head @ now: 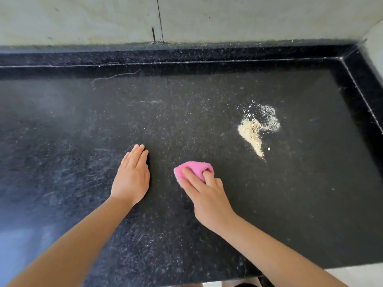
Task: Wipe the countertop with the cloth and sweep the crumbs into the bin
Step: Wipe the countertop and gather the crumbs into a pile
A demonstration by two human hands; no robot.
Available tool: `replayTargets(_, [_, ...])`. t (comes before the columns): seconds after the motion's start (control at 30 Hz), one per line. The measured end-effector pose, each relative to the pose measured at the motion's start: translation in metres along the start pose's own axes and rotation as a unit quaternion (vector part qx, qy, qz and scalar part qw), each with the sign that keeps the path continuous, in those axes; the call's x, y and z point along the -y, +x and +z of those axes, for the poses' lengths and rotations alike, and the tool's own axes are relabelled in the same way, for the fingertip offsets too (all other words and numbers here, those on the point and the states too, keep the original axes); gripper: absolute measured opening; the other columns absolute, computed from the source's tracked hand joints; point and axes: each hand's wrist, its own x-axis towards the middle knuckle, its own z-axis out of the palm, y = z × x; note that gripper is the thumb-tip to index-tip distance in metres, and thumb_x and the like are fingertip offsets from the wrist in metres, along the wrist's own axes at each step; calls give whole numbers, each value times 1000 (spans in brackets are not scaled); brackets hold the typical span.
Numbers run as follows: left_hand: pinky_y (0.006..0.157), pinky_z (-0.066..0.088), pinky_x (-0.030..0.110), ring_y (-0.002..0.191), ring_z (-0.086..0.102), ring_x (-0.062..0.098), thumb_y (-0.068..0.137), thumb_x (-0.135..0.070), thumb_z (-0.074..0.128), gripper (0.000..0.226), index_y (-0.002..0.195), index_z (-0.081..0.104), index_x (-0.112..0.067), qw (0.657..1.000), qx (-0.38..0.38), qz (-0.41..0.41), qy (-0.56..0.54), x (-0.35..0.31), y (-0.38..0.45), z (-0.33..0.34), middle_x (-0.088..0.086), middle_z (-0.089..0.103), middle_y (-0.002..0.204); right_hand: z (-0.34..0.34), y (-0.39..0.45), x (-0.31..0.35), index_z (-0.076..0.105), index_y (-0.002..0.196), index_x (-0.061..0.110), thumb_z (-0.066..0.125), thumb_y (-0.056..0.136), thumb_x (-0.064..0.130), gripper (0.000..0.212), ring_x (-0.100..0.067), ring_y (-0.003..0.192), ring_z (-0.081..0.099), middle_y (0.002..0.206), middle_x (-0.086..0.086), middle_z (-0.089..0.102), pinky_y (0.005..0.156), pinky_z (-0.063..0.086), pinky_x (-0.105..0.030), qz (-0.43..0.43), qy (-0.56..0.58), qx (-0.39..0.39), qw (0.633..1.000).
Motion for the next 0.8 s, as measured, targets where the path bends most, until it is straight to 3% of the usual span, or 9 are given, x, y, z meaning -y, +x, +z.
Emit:
replayTargets(0.13, [100, 29, 48, 118, 46, 46, 82, -5, 40, 42, 116, 51, 17, 1000, 18, -4, 5, -1, 0, -1, 32, 51, 124, -3, 15, -40, 57, 119, 17, 73, 45, -4, 79, -28, 85, 39, 121, -1, 58, 53, 32, -30, 80, -35, 12, 996])
replayTargets(0.2, [96, 34, 48, 112, 51, 46, 84, -9, 38, 41, 111, 54, 17, 999, 29, -5, 24, -3, 1, -4, 31, 55, 118, -12, 23, -72, 51, 127, 17, 67, 57, -9, 77, -38, 92, 45, 130, -1, 52, 61, 38, -38, 159, -38, -5, 987])
replayTargets(0.27, [87, 44, 51, 100, 60, 44, 83, -16, 32, 46, 102, 61, 14, 998, 44, 7, 51, -3, 5, -10, 28, 62, 107, -18, 26, -99, 43, 134, 18, 54, 71, -11, 70, -38, 103, 39, 139, -1, 43, 71, 35, -42, 213, -26, -18, 977])
replayTargets(0.4, [79, 50, 51, 90, 64, 40, 81, -19, 35, 44, 96, 65, 9, 998, 22, 19, 47, 0, 35, -24, 22, 66, 98, -21, 54, -97, 62, 114, 8, 53, 55, -16, 64, -30, 81, 38, 111, -5, 65, 55, 31, -32, 147, -44, -139, 978])
replayTargets(0.57, [99, 37, 45, 116, 48, 41, 90, -5, 47, 28, 113, 56, 10, 998, -34, -39, -27, -22, 78, -32, 24, 55, 121, -4, 89, -63, 67, 106, 14, 81, 34, 6, 74, -27, 82, 48, 107, 0, 67, 49, 40, -25, 66, -74, -84, 991])
replayTargets(0.63, [105, 29, 40, 125, 39, 36, 94, -8, 43, 33, 121, 51, 7, 996, -42, -56, -47, -32, 90, -31, 20, 49, 130, 3, 86, -74, 67, 108, 17, 83, 32, 10, 78, -23, 83, 39, 106, 2, 67, 50, 42, -24, 70, -92, -70, 991])
replayTargets(0.8, [108, 25, 35, 129, 34, 31, 95, -11, 40, 36, 126, 47, 6, 993, -43, -58, -96, -52, 106, -23, 18, 43, 136, -8, 64, -118, 68, 106, 12, 78, 28, -6, 81, -22, 79, 32, 100, 0, 69, 60, 51, -37, 130, -99, -107, 981])
